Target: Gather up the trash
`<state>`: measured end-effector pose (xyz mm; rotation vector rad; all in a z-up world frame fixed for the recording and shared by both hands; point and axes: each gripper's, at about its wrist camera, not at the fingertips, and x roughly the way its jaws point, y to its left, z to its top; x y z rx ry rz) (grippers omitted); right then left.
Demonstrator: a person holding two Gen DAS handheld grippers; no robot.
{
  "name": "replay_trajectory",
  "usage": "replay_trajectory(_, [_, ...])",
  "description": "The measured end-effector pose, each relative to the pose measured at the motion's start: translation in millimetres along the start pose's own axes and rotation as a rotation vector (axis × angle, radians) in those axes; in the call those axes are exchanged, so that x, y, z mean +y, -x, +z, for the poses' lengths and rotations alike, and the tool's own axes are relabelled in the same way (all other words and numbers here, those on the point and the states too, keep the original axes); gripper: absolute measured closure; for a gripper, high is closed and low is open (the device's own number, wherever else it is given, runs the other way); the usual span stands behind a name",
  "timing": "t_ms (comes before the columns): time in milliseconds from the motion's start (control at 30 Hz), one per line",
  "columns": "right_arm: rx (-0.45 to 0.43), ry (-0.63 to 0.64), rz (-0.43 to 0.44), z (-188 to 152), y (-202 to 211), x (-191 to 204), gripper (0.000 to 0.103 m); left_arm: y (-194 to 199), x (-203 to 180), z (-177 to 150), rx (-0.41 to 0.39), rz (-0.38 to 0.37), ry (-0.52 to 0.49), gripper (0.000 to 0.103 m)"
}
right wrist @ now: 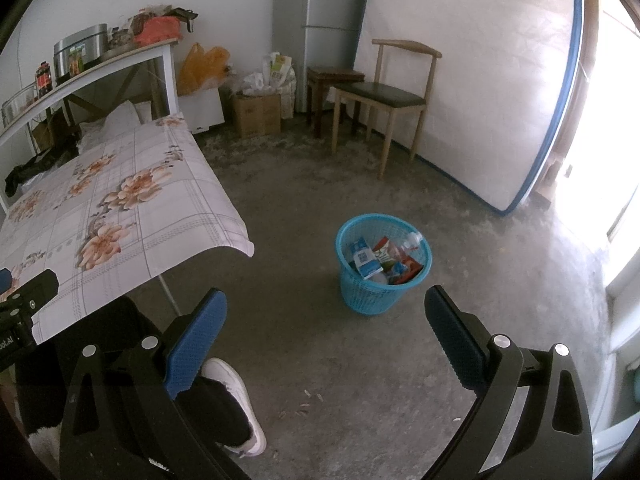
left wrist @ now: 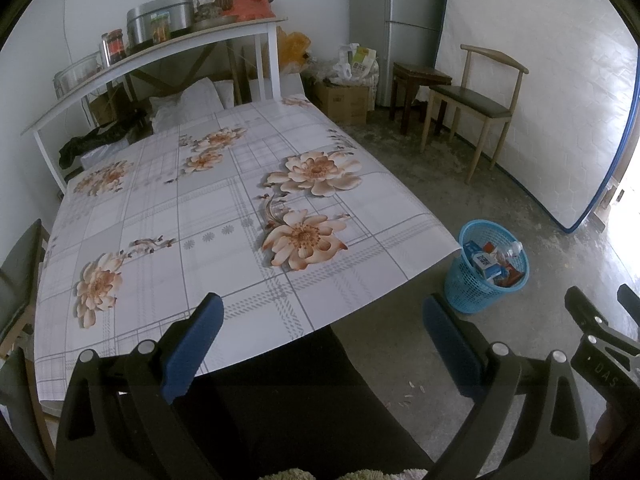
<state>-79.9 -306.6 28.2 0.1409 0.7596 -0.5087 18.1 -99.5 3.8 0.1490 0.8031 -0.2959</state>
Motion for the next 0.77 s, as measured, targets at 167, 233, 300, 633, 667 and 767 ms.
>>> replay_trajectory(167, [-0.001,0.001,0.000,0.2,0.2,-0.2,0.008,0.0,0.0,-0.4,0.000,-0.001,0.000,0.006])
replay_trajectory(233, [-0.001,-0.001,0.000,0.1,0.5,-0.1,0.008,0.0,0.3,0.2,0.001,-0.001,-0.001,0.006])
replay_trajectory(300, [0.000,-0.001,0.001,0.4,-0.2,-1.1,0.008,0.2,0.2,0.2,0.001,-0.001,-0.001,0.006])
replay_trajectory(633, [0.001,0.000,0.002,-0.3,0.2,-0.4,0.008,0.0,0.8,-3.1,0.008,-0.001,0.002,0.006])
replay_trajectory(667, [0.000,-0.001,0.002,-0.3,0.4,-0.3,0.008,0.6,0.5,-4.1,0.008,-0.001,0.003,0.006])
replay_trajectory(767, [0.001,-0.001,0.003,-0.2,0.4,-0.2,0.008,0.0,1.0,-3.2,0.008,-0.001,0.003,0.006])
